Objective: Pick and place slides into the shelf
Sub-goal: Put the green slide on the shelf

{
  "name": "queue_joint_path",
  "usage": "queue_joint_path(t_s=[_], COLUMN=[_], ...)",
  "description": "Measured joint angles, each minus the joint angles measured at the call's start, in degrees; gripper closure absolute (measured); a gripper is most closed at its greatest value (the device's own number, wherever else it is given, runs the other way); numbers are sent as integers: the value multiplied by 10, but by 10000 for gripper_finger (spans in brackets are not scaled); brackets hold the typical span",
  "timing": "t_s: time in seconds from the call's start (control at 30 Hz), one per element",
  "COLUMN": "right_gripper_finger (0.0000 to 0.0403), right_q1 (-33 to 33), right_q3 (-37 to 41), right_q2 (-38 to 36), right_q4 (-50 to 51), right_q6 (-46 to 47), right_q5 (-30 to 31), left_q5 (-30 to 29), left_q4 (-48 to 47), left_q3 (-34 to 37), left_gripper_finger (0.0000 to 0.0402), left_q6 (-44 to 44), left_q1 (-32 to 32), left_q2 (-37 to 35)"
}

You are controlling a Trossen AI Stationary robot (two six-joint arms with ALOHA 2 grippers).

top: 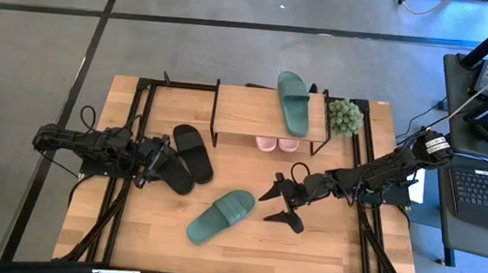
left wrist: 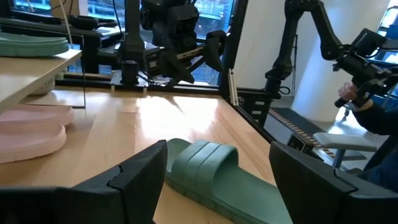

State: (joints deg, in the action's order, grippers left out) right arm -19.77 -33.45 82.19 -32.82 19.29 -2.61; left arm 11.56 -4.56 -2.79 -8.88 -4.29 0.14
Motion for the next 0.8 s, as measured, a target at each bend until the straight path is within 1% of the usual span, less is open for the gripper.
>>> queue_joint_path(t_s=[0.17, 0.4, 0.67, 0.73, 0.8], right_gripper_finger=[83, 83, 83, 83, 83], right_q1=[0, 0, -9, -9, -9], right_q3=[0, 0, 0, -1, -1], right_q2=[0, 0, 0, 0, 0], right_q4=[-8, -19, -34, -39, -34], right_q6=[1, 0, 2, 24, 69], right_q5=[0, 0, -4, 14, 51], left_q5=[10, 61, 63, 59, 57], left_q4=[1, 5, 5, 5, 5], left_q3=[0, 0, 0, 0, 0], left_gripper_finger=[128, 128, 128, 128, 128], left_q6=[3, 0, 0, 0, 0], left_q1=[0, 0, 0, 0, 0], left_q2=[0, 0, 5, 7, 7])
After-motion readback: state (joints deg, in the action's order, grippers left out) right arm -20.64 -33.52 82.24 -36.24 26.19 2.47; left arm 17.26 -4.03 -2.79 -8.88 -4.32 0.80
